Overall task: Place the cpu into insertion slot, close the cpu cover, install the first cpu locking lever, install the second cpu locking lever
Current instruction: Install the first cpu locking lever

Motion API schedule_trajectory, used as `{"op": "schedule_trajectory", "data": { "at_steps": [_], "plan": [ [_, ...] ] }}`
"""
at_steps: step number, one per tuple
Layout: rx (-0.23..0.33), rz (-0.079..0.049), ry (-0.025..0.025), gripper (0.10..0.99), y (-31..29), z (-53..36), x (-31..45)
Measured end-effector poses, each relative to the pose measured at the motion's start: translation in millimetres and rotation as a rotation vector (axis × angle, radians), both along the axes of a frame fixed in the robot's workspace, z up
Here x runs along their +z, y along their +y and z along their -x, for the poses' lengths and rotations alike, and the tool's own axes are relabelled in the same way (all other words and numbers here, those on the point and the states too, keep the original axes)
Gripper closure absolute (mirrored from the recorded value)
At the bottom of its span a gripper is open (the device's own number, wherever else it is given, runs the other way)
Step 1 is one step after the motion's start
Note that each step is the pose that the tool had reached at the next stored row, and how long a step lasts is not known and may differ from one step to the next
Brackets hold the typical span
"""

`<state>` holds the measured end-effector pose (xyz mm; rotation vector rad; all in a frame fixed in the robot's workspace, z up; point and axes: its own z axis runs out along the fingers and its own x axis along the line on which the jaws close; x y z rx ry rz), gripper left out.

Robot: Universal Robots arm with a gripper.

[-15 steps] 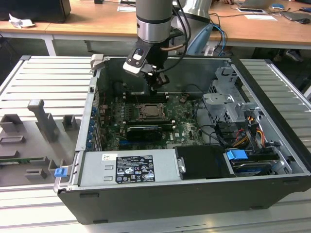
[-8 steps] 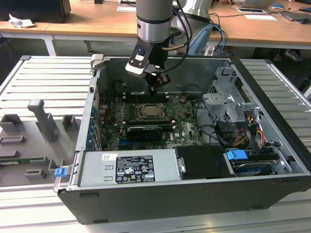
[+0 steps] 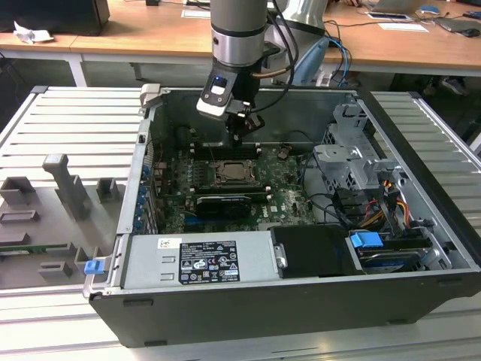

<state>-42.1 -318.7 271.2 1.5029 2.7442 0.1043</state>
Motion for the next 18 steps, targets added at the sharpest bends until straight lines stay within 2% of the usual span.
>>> {"op": "schedule_trajectory", "data": {
  "at_steps": [8,18],
  "plan": [
    [0.067,0.000,0.0001,0.980,0.0,0.0,0.0],
    [0.223,0.000,0.0000,0.980,0.0,0.0,0.0]
  ]
}}
